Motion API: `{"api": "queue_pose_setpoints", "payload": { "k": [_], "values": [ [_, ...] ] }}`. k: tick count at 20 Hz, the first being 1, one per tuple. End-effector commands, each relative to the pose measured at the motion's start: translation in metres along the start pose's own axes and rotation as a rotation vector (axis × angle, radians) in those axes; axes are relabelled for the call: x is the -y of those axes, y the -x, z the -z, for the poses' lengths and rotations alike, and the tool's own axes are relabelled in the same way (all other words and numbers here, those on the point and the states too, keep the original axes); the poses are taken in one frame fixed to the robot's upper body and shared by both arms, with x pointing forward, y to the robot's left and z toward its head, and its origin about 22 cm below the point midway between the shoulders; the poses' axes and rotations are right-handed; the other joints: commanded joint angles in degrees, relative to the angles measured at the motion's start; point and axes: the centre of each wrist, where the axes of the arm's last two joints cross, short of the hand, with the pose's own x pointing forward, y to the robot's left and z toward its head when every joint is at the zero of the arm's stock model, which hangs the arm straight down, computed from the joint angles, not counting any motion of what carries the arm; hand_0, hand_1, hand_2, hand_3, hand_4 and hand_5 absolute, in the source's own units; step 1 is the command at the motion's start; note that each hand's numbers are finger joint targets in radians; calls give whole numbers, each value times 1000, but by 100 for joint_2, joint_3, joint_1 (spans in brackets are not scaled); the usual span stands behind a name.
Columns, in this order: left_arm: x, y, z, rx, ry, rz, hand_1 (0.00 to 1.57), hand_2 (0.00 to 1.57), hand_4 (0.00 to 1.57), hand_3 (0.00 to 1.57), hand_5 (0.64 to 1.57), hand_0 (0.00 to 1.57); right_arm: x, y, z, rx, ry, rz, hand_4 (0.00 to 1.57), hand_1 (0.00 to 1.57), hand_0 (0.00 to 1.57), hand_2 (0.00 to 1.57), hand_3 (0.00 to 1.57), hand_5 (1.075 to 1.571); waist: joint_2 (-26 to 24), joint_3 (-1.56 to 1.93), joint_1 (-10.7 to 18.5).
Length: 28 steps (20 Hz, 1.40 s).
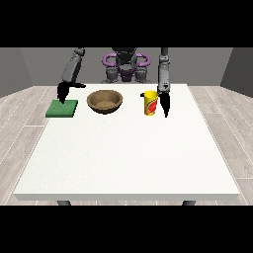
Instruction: Pick the cup and pour the ball into the bowl, then pick the bowl and place it on the pad
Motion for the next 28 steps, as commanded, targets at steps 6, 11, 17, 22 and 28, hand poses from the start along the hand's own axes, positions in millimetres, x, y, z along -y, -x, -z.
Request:
{"api": "queue_pose_setpoints", "payload": {
  "k": [6,11,17,22,28],
  "values": [
    [-2,5,23,83,-99,34,562,0,552,0,1532,562,17,-20,27,84,-53,-6,0,0,0,0,0,1538,553,5,-307],
    [-13,6,19,107,-197,193,1375,1571,1174,1571,1532,1375,22,-33,32,111,-91,-17,80,0,0,158,0,1547,814,4,-738],
    [-7,6,-17,50,-169,373,1380,1571,1228,1571,1534,1380,29,-25,29,17,-68,3,220,0,0,207,0,1552,152,21,-757],
    [3,-17,23,88,-122,639,1396,1571,1245,1571,1532,1396,12,-11,43,-61,-89,10,268,0,0,231,174,1552,-440,38,-807],
    [20,2,0,58,89,931,1441,1571,1210,1571,1562,1441,11,-7,51,-154,-45,9,313,0,0,184,159,1549,-1150,36,-593]
  ]
}}
